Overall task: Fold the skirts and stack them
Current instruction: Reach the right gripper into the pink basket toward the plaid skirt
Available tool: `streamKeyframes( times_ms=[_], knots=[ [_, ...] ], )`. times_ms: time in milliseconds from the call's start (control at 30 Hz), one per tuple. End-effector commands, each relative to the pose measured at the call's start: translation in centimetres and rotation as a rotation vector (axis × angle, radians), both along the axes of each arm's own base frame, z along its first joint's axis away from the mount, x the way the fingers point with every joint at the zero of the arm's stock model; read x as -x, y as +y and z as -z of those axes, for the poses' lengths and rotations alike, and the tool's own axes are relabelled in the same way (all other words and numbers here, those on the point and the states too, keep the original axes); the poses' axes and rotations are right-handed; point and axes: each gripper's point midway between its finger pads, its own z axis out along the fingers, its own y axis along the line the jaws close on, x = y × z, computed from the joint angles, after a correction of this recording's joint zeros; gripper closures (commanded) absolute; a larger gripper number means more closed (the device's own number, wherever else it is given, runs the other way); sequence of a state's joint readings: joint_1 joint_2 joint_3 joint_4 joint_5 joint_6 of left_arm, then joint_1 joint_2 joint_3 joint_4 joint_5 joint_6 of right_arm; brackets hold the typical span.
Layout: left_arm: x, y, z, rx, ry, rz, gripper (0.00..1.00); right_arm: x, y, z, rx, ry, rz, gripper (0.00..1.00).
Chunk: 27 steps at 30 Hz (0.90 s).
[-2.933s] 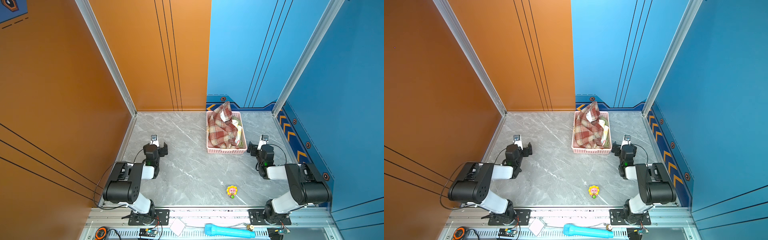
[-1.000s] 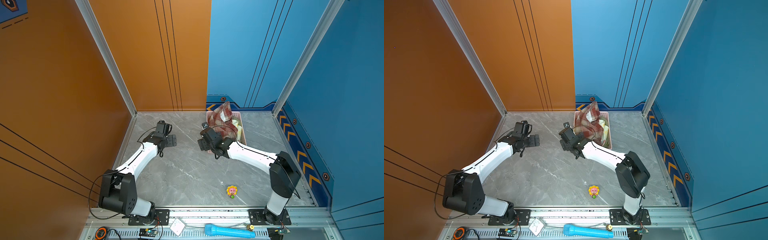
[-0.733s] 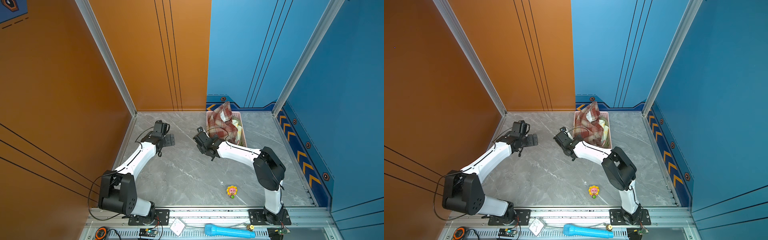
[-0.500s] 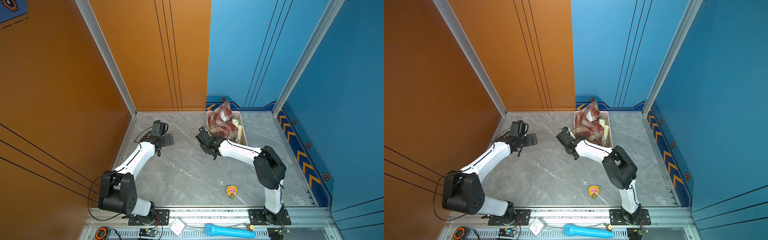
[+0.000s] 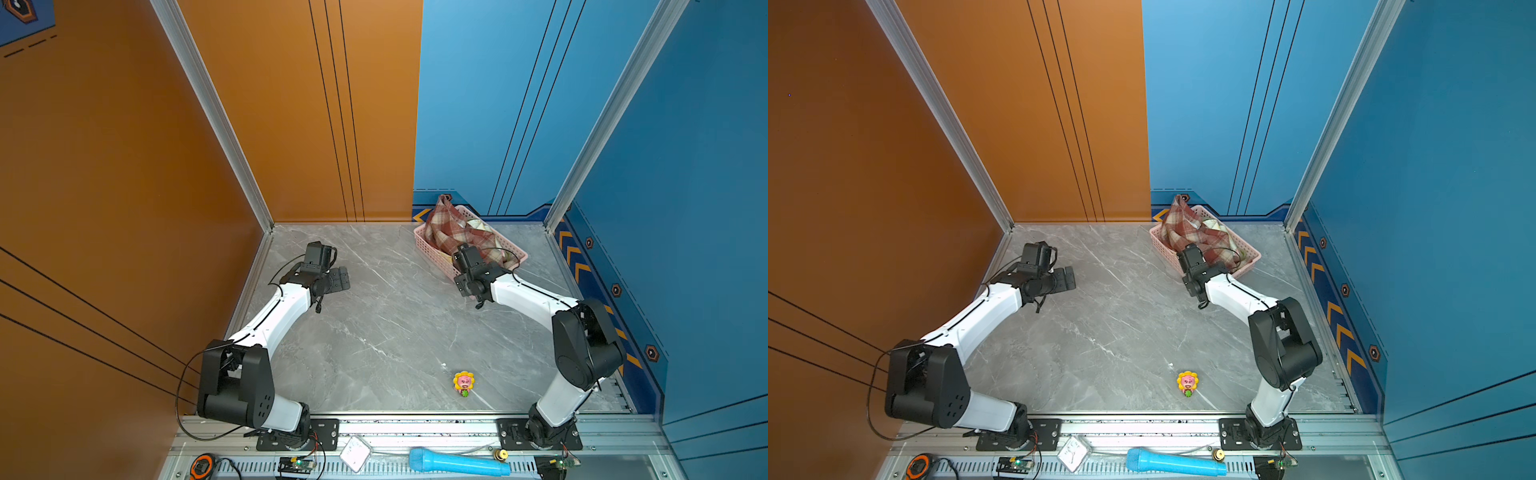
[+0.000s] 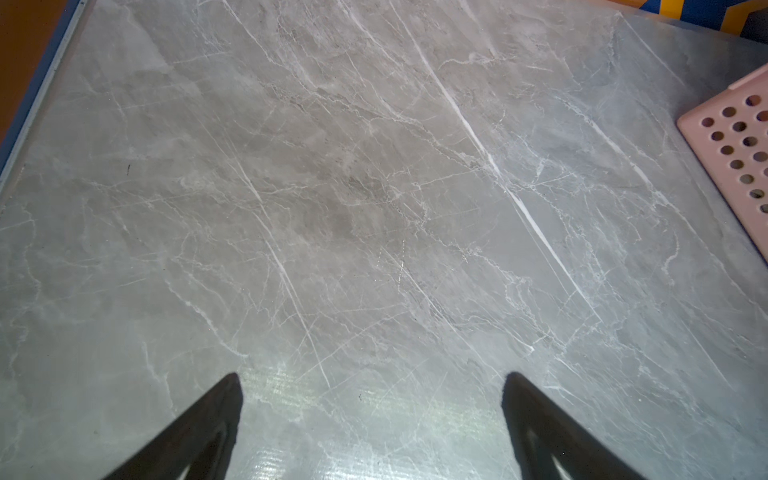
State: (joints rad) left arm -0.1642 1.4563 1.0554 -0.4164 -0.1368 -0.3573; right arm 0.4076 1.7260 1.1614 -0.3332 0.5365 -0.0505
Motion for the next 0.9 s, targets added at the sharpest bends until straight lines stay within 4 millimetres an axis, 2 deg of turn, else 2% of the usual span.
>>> streamKeyframes(
  times_ms=[0, 167, 267, 367, 433, 500, 600, 700, 800, 867],
  knots=[
    [-0.5, -0.4, -0.3, 0.026, 0.002, 0.005, 0.01, -1.2, -2.6, -0.6, -0.033, -0.046, 0.061, 0.06],
    [-0.5, -0.7, -0.2, 0.027, 0.006, 0.019, 0.01, -3.0, -8.7, -0.3, -0.060, -0.066, 0.216, 0.06],
    [-0.6, -1.0, -0.5, 0.027, 0.000, 0.032, 0.01, -4.1, -12.4, -1.0, -0.049, -0.101, 0.315, 0.06],
    [-0.6, -1.3, -0.9, 0.028, -0.009, 0.044, 0.01, -5.0, -15.0, -1.8, -0.069, -0.132, 0.384, 0.05],
    [-0.6, -1.4, -1.2, 0.030, -0.015, 0.048, 0.01, -5.4, -15.5, -2.6, -0.111, -0.157, 0.402, 0.05],
    [-0.6, -1.5, -1.5, 0.031, -0.023, 0.052, 0.01, -5.7, -14.2, -3.6, -0.153, -0.181, 0.373, 0.05],
    [-0.6, -1.8, -1.7, 0.035, -0.028, 0.056, 0.01, -5.6, -9.7, -5.3, -0.239, -0.214, 0.287, 0.05],
    [-0.6, -1.9, -1.5, 0.035, -0.022, 0.060, 0.01, -5.0, -2.6, -6.6, -0.315, -0.240, 0.153, 0.05],
    [-0.6, -2.2, -1.2, 0.041, -0.014, 0.068, 0.01, -5.1, 4.3, -6.8, -0.385, -0.234, 0.045, 0.05],
    [-0.7, -2.5, -1.1, 0.047, -0.010, 0.076, 0.01, -5.8, 8.0, -6.5, -0.397, -0.221, -0.002, 0.06]
  ],
)
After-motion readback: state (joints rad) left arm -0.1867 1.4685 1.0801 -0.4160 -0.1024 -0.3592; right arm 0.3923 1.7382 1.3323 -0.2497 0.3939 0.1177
